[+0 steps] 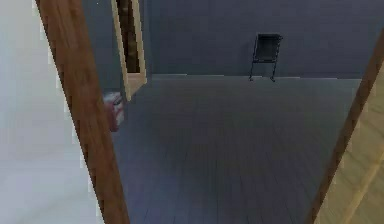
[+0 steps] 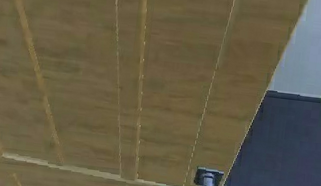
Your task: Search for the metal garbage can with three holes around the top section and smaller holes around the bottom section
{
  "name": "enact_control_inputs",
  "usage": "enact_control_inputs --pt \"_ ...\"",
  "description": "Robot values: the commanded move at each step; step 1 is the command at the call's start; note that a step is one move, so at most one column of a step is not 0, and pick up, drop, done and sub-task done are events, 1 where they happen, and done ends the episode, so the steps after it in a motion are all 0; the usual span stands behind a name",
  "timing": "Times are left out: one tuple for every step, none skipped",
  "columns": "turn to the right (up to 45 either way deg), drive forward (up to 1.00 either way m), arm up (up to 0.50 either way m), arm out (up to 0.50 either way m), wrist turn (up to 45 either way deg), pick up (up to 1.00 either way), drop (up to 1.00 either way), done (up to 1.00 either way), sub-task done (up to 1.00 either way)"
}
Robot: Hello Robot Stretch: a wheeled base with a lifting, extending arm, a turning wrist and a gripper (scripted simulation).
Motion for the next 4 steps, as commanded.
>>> enact_control_inputs --pt "0.0 0.85 0.0 0.0 0.0 0.0 0.0 0.0 0.0" --pt "-15.0 0.0 0.0 0.0 0.0 0.0 0.0 0.0 0.0" --pt "0.0 1.0 0.0 0.0 0.0 0.0 0.0 0.0 0.0" --pt "0.0 1.0 0.0 0.0 0.0 0.0 0.0 0.0 0.0"
